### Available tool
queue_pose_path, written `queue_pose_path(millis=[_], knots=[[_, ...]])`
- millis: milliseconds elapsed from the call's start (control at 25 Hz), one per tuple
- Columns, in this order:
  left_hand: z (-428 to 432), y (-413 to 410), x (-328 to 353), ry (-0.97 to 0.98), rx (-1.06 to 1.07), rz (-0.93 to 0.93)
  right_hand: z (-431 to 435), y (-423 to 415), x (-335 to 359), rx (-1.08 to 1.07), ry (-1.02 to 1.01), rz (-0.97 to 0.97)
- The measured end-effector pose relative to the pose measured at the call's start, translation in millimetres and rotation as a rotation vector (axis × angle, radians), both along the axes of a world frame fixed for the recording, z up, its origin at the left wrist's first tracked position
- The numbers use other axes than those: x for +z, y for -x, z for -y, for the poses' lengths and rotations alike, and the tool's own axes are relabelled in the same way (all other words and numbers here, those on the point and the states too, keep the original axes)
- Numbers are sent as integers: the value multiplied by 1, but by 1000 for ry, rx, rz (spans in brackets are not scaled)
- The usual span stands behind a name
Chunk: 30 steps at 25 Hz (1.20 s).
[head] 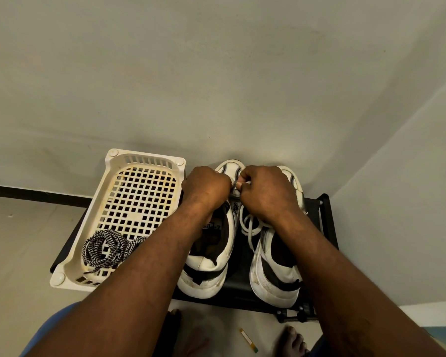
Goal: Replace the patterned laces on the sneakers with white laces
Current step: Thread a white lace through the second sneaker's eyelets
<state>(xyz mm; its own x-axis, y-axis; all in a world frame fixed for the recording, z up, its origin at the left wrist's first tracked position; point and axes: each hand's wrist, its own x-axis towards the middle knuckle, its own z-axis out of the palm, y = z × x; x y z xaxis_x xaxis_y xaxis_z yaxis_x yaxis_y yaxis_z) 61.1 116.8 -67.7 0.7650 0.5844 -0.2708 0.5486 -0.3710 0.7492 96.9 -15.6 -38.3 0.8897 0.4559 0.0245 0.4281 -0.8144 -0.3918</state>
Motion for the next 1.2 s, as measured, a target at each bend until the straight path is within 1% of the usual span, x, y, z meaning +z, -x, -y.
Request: queue_pose_path(millis=[120, 160, 360, 520, 640, 760, 1000, 1080, 1200], knots=[[0, 5, 3, 123, 52, 78, -2, 3, -1, -23, 1, 23], [0, 7, 5, 135, 55, 85, -2, 2, -1, -32, -3, 18], [-3, 10, 6, 166, -43, 86, -3, 0, -4, -69, 8, 4], [-3, 15, 2, 85, -92, 124, -4, -1, -6, -19, 7, -15], [-5, 17, -3, -64, -142, 137, -2, -2, -6, -38, -75, -16], [-4, 16, -8, -175, -178, 150, -1, -4, -5, -35, -80, 6], [-2, 16, -12, -206, -162, 147, 0, -8, -5, 74, -42, -83], [-2, 15, -10, -193, -157, 153, 2, -3, -3, 114, -94, -99], [-5, 15, -3, -183, -211, 156, 3, 8, 9, 121, -200, 48]])
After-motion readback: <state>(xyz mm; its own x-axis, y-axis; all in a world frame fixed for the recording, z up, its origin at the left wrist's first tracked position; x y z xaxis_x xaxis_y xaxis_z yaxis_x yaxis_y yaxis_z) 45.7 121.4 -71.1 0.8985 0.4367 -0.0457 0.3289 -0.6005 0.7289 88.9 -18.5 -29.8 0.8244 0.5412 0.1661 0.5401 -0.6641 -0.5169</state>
